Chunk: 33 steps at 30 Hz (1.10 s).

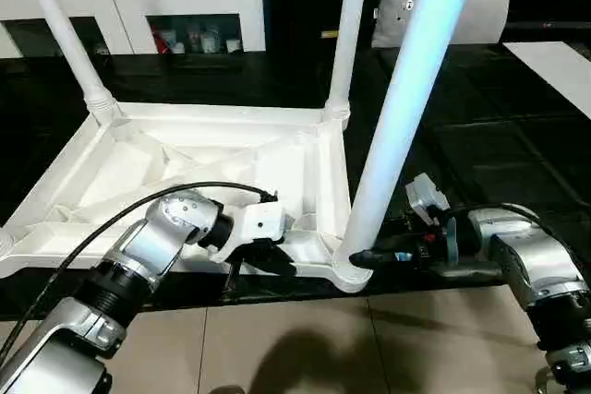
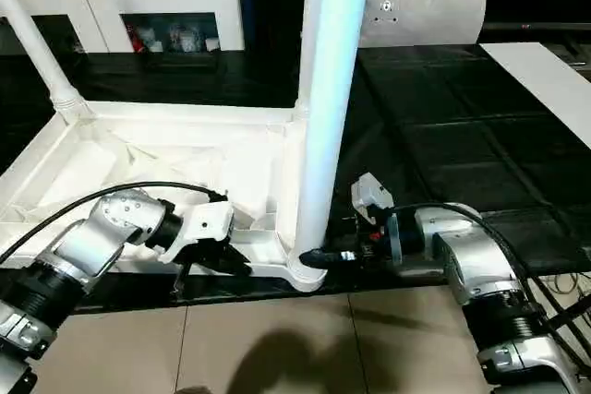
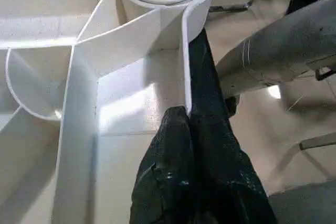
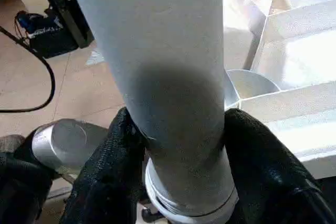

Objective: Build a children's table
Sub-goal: Rotate leg to tighten

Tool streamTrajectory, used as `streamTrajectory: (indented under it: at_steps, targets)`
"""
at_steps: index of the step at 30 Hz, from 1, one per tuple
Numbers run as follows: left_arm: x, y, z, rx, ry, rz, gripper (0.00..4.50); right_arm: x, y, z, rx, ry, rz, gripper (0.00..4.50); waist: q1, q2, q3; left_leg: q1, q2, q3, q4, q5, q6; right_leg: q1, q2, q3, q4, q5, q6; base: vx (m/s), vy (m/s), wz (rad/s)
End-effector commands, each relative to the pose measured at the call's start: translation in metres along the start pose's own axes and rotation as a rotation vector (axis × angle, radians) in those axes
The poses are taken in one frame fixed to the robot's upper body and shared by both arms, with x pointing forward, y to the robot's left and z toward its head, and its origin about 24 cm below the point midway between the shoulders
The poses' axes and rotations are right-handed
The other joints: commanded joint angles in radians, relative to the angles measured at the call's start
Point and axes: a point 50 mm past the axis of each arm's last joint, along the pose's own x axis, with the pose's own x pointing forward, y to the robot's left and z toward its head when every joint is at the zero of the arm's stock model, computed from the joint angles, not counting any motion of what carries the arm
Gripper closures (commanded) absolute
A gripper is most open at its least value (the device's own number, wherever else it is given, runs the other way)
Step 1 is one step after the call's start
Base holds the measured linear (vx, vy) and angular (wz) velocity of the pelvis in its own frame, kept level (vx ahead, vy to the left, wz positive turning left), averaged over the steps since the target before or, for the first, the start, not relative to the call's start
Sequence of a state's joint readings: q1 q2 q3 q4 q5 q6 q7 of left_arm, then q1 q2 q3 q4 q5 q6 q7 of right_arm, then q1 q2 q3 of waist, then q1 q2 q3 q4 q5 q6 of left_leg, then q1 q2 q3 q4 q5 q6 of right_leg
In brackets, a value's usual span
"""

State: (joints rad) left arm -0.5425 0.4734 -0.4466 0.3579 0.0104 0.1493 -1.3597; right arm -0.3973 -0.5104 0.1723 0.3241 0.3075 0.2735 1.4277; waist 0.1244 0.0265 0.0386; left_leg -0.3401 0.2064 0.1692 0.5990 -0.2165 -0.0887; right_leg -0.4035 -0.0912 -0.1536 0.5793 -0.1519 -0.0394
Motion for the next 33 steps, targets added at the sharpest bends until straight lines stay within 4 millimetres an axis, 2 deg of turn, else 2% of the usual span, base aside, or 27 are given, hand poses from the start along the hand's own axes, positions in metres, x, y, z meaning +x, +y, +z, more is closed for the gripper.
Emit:
streamTrajectory:
  at_steps: [1, 2, 3, 5, 7, 8, 9, 10, 12, 13, 14, 15, 16, 19, 20, 21, 22, 23, 25, 27, 28, 31, 33]
  targets:
    - [0.01, -0.006, 0.006, -0.037, -0.05, -0.033, 4.5, 0.009, 0.002, 0.003, 0.028, -0.037, -0.002, 2.52, -0.002, -0.009, -0.066, -0.008, 0.031, -0.003, -0.066, -0.097, 0.082, 0.066, -0.066, 0.063, -0.067, -0.33, -0.116, 0.0, 0.0, 0.0]
    - [0.011, -0.005, 0.007, -0.052, -0.058, -0.014, 4.5, 0.011, 0.0, 0.003, 0.032, -0.04, -0.037, 2.53, -0.005, -0.006, -0.066, -0.007, 0.031, -0.003, -0.066, -0.101, 0.078, 0.064, -0.065, 0.062, -0.068, -0.332, -0.117, 0.0, 0.0, 0.0]
    - [0.012, -0.003, 0.008, -0.085, -0.075, 0.026, 4.5, 0.015, -0.005, 0.003, 0.039, -0.044, -0.109, 2.53, -0.012, -0.008, -0.064, -0.009, 0.03, -0.003, -0.067, -0.108, 0.071, 0.065, -0.064, 0.062, -0.067, -0.339, -0.116, 0.0, 0.0, 0.0]
    - [0.014, 0.001, 0.01, -0.13, -0.097, 0.091, 4.5, 0.021, -0.013, 0.003, 0.054, -0.052, -0.224, 2.54, -0.019, -0.007, -0.059, -0.006, 0.024, -0.003, -0.068, -0.134, 0.057, 0.062, -0.064, 0.057, -0.08, -0.407, -0.096, 0.0, 0.0, 0.0]
    - [0.017, 0.008, 0.014, -0.185, -0.128, 0.179, 4.5, 0.028, -0.025, 0.003, 0.095, -0.074, -0.384, 2.54, -0.037, -0.011, -0.055, -0.005, 0.015, -0.004, -0.066, -0.159, 0.037, 0.063, -0.063, 0.049, -0.093, -0.488, -0.057, 0.0, 0.0, 0.0]
    - [0.017, 0.008, 0.014, -0.185, -0.128, 0.179, 4.5, 0.028, -0.025, 0.003, 0.095, -0.074, -0.384, 2.54, -0.042, -0.01, -0.054, -0.006, 0.012, -0.005, -0.066, -0.165, 0.035, 0.063, -0.062, 0.045, -0.097, -0.507, -0.047, 0.0, 0.0, 0.0]
    - [0.019, 0.011, 0.016, -0.215, -0.143, 0.229, 4.5, 0.032, -0.031, 0.003, 0.119, -0.082, -0.458, 2.54, -0.053, -0.009, -0.056, -0.009, 0.012, -0.008, -0.066, -0.171, 0.032, 0.069, -0.063, 0.042, -0.098, -0.519, -0.03, 0.0, 0.0, 0.0]
    - [0.02, 0.016, 0.019, -0.247, -0.157, 0.284, 4.5, 0.038, -0.036, 0.003, 0.141, -0.089, -0.537, 2.56, -0.067, -0.009, -0.055, -0.006, 0.011, -0.007, -0.064, -0.181, 0.033, 0.062, -0.06, 0.041, -0.102, -0.518, -0.029, 0.0, 0.0, 0.0]
    - [0.023, 0.022, 0.024, -0.291, -0.177, 0.371, 4.5, 0.047, -0.042, 0.005, 0.152, -0.102, -0.646, 2.56, -0.082, -0.012, -0.056, -0.007, 0.006, -0.007, -0.062, -0.182, 0.039, 0.063, -0.059, 0.039, -0.105, -0.518, -0.029, 0.0, 0.0, 0.0]
    - [0.023, 0.023, 0.024, -0.296, -0.18, 0.381, 4.5, 0.048, -0.043, 0.005, 0.15, -0.103, -0.66, 2.56, -0.086, -0.011, -0.057, -0.01, 0.007, -0.008, -0.062, -0.178, 0.038, 0.063, -0.06, 0.04, -0.102, -0.512, -0.031, 0.0, 0.0, 0.0]
    - [0.026, 0.027, 0.029, -0.32, -0.191, 0.445, 4.5, 0.054, -0.047, 0.005, 0.152, -0.116, -0.757, 2.56, -0.092, -0.014, -0.059, -0.013, 0.004, -0.008, -0.06, -0.172, 0.046, 0.064, -0.058, 0.038, -0.103, -0.508, -0.027, 0.0, 0.0, 0.0]
    - [0.026, 0.027, 0.029, -0.32, -0.191, 0.445, 4.5, 0.054, -0.047, 0.005, 0.152, -0.116, -0.757, 2.56, -0.095, -0.011, -0.058, -0.01, 0.005, -0.006, -0.06, -0.159, 0.05, 0.06, -0.059, 0.04, -0.104, -0.499, -0.033, 0.0, 0.0, 0.0]
    - [0.028, 0.028, 0.031, -0.326, -0.193, 0.463, 4.5, 0.056, -0.049, 0.005, 0.16, -0.121, -0.788, 2.56, -0.096, -0.012, -0.06, -0.012, 0.003, -0.006, -0.06, -0.152, 0.059, 0.063, -0.058, 0.041, -0.102, -0.489, -0.034, 0.0, 0.0, 0.0]
    - [0.03, 0.028, 0.034, -0.334, -0.203, 0.47, 4.5, 0.058, -0.049, 0.005, 0.175, -0.137, -0.797, 2.56, -0.092, -0.01, -0.063, -0.01, 0.008, -0.004, -0.061, -0.129, 0.078, 0.061, -0.058, 0.047, -0.095, -0.437, -0.053, 0.0, 0.0, 0.0]
    - [0.033, 0.029, 0.037, -0.335, -0.21, 0.473, 4.5, 0.061, -0.048, 0.005, 0.186, -0.149, -0.781, 2.22, -0.089, -0.011, -0.064, -0.012, 0.012, -0.006, -0.063, -0.113, 0.084, 0.063, -0.057, 0.05, -0.089, -0.402, -0.067, 0.0, 0.0, 0.0]
    - [0.034, 0.029, 0.039, -0.329, -0.205, 0.474, 4.5, 0.062, -0.046, 0.005, 0.191, -0.158, -0.768, 2.22, -0.084, -0.009, -0.066, -0.011, 0.016, -0.006, -0.063, -0.098, 0.089, 0.063, -0.059, 0.053, -0.082, -0.366, -0.082, 0.0, 0.0, 0.0]
    - [0.035, 0.029, 0.039, -0.327, -0.203, 0.474, 4.5, 0.063, -0.046, 0.005, 0.192, -0.161, -0.764, 2.01, -0.082, -0.009, -0.066, -0.012, 0.017, -0.006, -0.063, -0.093, 0.092, 0.064, -0.059, 0.054, -0.08, -0.349, -0.088, 0.0, 0.0, 0.0]
    - [0.034, 0.029, 0.038, -0.315, -0.194, 0.475, 4.5, 0.062, -0.044, 0.005, 0.183, -0.171, -0.739, 1.87, -0.079, -0.005, -0.067, -0.013, 0.018, -0.007, -0.064, -0.083, 0.095, 0.065, -0.059, 0.056, -0.075, -0.317, -0.102, 0.0, 0.0, 0.0]
    - [0.033, 0.029, 0.037, -0.301, -0.183, 0.475, 4.5, 0.061, -0.042, 0.005, 0.171, -0.177, -0.719, 1.77, -0.074, -0.006, -0.067, -0.012, 0.021, -0.006, -0.064, -0.081, 0.096, 0.066, -0.061, 0.059, -0.071, -0.284, -0.125, 0.0, 0.0, 0.0]
    - [0.028, 0.029, 0.032, -0.281, -0.156, 0.477, 4.5, 0.05, -0.04, 0.003, 0.136, -0.174, -0.704, 1.46, -0.069, -0.002, -0.065, -0.011, 0.022, -0.005, -0.065, -0.087, 0.096, 0.065, -0.062, 0.06, -0.07, -0.281, -0.131, 0.0, 0.0, 0.0]
    - [0.026, 0.029, 0.029, -0.271, -0.146, 0.471, 4.5, 0.044, -0.038, 0.002, 0.118, -0.173, -0.688, 1.42, -0.068, -0.005, -0.064, -0.01, 0.021, -0.003, -0.065, -0.1, 0.096, 0.066, -0.062, 0.06, -0.073, -0.294, -0.125, 0.0, 0.0, 0.0]
    - [0.023, 0.027, 0.026, -0.245, -0.128, 0.442, 4.5, 0.032, -0.035, 0.002, 0.09, -0.176, -0.645, 1.19, -0.058, -0.002, -0.063, -0.009, 0.021, -0.003, -0.066, -0.118, 0.097, 0.067, -0.062, 0.06, -0.077, -0.316, -0.111, 0.0, 0.0, 0.0]
    - [0.02, 0.025, 0.021, -0.214, -0.101, 0.399, 4.5, 0.02, -0.031, 0.003, 0.051, -0.162, -0.581, 1.05, -0.056, -0.004, -0.063, -0.01, 0.019, -0.004, -0.066, -0.122, 0.095, 0.069, -0.062, 0.058, -0.078, -0.328, -0.107, 0.0, 0.0, 0.0]
